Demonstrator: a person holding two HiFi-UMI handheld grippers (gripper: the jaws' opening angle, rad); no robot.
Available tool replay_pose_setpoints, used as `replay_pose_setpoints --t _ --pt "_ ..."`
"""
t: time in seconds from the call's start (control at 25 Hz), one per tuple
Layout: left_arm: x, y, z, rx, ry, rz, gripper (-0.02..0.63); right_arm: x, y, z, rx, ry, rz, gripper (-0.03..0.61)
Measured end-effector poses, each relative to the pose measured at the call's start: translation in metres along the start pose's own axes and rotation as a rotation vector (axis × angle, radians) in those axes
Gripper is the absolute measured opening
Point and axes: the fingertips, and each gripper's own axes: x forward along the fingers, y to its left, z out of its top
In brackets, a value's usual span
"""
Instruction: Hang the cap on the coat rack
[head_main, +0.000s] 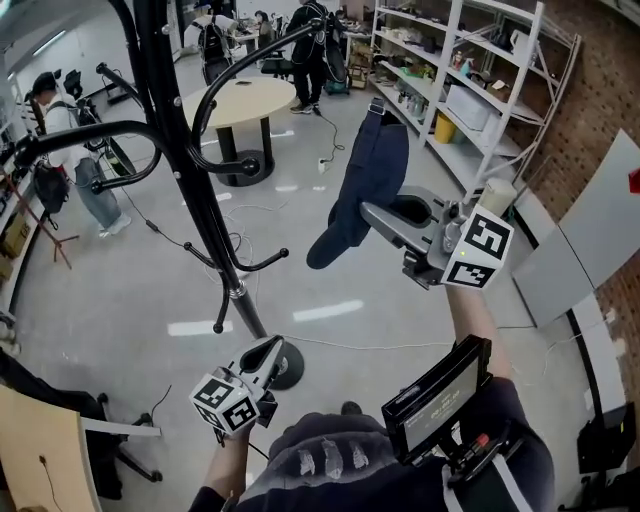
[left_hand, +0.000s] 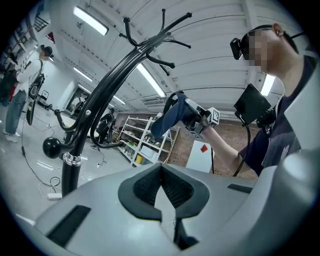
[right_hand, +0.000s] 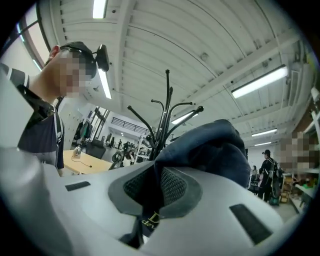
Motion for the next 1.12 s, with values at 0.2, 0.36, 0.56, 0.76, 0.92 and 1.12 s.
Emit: replay_pose_setpoints --t 0.2,0.36,0.56,0.76,0.92,1.12 --pt "0.000 0.000 -0.004 -0.009 -0.022 0.041 0.006 0.012 -0.011 0.022 -0.090 -0.017 0.054 0.014" --pt "-0.001 0.005 -0.001 -0.007 -0.030 0.072 0.006 0.025 -0.027 0.043 -0.181 -0.036 0.087 0.014" --pt "-0.001 0.011 0.001 -0.019 -0.039 0.094 0.006 0.044 -0.048 0.052 -0.368 0.028 0.066 0.014" --pt "-0.003 0.018 0.003 -0.028 -0.058 0.097 0.006 0.062 -0.052 0.061 -0.480 0.070 0.061 0.014" --pt "-0.005 0.020 0.007 -0.032 -0.069 0.102 0.006 0.066 -0.054 0.070 -0.488 0.053 0.067 0.014" --pt "-0.005 0.018 0.004 -0.045 -0.061 0.100 0.006 0.074 -0.058 0.077 -0.492 0.045 0.092 0.014"
